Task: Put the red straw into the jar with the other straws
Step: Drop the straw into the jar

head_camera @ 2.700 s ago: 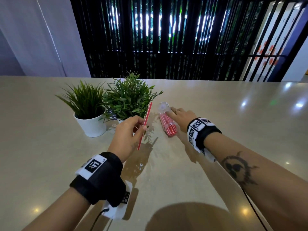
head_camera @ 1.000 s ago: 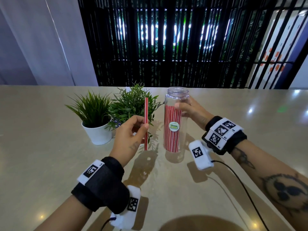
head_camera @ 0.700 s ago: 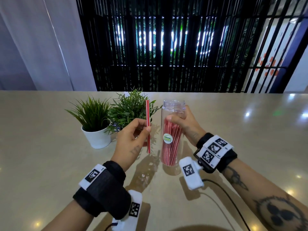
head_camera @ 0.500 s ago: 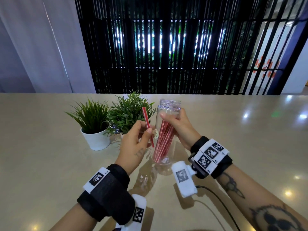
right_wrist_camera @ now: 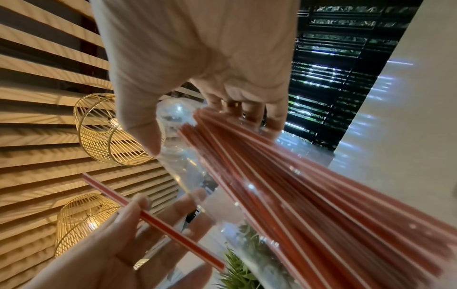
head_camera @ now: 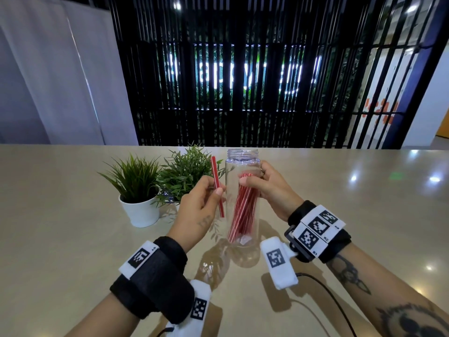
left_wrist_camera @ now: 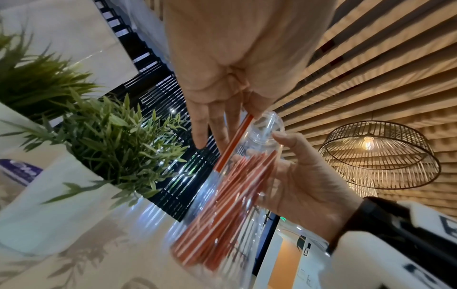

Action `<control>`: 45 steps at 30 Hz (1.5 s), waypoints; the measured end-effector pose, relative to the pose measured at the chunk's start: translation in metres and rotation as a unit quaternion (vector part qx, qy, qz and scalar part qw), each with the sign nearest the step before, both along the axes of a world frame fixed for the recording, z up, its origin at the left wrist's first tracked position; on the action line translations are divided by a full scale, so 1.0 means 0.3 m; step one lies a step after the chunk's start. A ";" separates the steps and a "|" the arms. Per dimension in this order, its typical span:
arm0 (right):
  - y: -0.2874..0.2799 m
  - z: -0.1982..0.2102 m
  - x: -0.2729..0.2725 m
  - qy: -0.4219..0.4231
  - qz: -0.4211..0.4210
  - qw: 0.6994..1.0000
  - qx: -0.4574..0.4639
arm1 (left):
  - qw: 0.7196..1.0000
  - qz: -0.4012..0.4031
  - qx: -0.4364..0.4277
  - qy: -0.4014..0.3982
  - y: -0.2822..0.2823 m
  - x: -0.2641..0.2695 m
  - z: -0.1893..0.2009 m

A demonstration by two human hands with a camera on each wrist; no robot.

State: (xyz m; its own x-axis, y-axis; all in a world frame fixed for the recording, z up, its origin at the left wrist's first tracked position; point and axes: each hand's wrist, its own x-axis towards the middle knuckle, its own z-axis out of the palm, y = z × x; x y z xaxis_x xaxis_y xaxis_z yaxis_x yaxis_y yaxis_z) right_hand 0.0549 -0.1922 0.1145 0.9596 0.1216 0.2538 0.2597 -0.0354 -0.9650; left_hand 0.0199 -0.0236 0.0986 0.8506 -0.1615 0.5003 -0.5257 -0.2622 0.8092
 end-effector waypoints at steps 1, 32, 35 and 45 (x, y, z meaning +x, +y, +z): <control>0.001 0.003 -0.007 -0.004 0.001 1.000 -0.006 | 1.000 0.008 -0.002 -0.011 0.004 -0.002 0.016; 0.044 -0.066 -0.099 0.012 0.052 0.998 -0.038 | 0.990 0.039 0.118 -0.066 0.017 0.107 0.195; 0.042 -0.065 -0.102 0.016 0.050 0.998 -0.042 | 0.989 0.033 0.131 -0.059 0.013 0.098 0.183; 0.023 -0.060 -0.103 0.027 0.031 0.998 -0.048 | 0.995 0.049 0.053 -0.062 0.017 0.080 0.211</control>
